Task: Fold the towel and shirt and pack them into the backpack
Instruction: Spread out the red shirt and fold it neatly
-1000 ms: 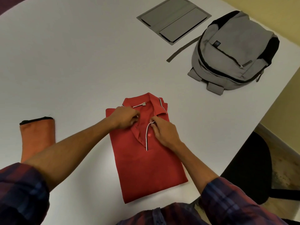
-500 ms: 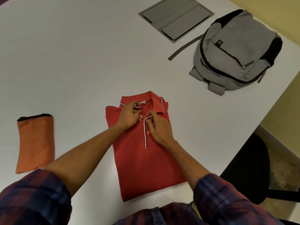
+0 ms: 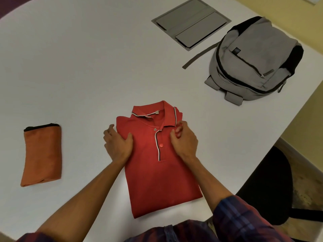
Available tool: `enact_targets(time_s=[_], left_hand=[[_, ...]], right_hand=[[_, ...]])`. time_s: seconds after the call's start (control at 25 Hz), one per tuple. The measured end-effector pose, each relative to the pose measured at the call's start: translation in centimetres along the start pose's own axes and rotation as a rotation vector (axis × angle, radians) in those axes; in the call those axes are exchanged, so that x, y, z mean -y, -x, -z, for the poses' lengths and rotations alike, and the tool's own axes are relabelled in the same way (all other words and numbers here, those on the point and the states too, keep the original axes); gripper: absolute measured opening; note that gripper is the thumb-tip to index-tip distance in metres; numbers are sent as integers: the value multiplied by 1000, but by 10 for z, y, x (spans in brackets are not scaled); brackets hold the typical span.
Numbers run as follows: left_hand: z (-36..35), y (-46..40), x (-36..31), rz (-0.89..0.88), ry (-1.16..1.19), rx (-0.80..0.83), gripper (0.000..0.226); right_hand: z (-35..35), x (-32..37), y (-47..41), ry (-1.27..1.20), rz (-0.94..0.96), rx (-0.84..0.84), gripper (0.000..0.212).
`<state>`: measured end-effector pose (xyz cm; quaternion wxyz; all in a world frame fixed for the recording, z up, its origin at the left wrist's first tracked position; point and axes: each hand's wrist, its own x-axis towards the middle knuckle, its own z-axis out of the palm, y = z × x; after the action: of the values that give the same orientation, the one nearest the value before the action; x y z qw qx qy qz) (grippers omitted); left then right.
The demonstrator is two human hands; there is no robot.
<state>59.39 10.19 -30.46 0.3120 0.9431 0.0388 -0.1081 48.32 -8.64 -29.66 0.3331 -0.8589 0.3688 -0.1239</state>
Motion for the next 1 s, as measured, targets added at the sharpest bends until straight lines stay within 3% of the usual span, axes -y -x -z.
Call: enact_targets(time_s=[0.2,0.4,0.6,0.76,1.0], left_hand=[[-3,3,5,61,-62,126,75],[0,-10,-26,295,214,162,67],[3,-22,-41,533,538,305,64],[20,-35,-50,469,714,422,56],[85,-60,-110,122,914,388,46]], right_hand=[[-1,-15,-22,46,-246,173,56],[-8,1,-51,-75,-410,247,60],[-16,-2,-66,-326,-581,370,55],[5,10,-71,-595,-576,406,35],[68,76,-95,-863,-319,242,25]])
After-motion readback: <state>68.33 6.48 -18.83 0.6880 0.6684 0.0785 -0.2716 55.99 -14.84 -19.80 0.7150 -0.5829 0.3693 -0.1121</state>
